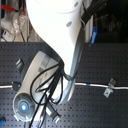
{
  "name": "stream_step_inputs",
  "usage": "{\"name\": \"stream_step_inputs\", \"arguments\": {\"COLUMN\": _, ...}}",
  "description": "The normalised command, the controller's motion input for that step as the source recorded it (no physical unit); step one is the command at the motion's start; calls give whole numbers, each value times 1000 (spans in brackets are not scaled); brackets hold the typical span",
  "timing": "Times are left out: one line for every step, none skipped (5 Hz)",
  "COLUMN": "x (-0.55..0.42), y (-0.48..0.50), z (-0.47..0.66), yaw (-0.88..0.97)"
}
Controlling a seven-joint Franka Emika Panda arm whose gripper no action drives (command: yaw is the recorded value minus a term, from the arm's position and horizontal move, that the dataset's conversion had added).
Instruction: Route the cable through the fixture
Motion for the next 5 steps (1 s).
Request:
{"name": "stream_step_inputs", "arguments": {"x": -186, "y": 201, "z": 298, "yaw": -780}}
{"name": "stream_step_inputs", "arguments": {"x": -302, "y": 188, "z": 276, "yaw": -620}}
{"name": "stream_step_inputs", "arguments": {"x": -272, "y": 241, "z": 184, "yaw": -477}}
{"name": "stream_step_inputs", "arguments": {"x": -242, "y": -74, "z": 79, "yaw": -323}}
{"name": "stream_step_inputs", "arguments": {"x": -97, "y": -153, "z": 6, "yaw": -174}}
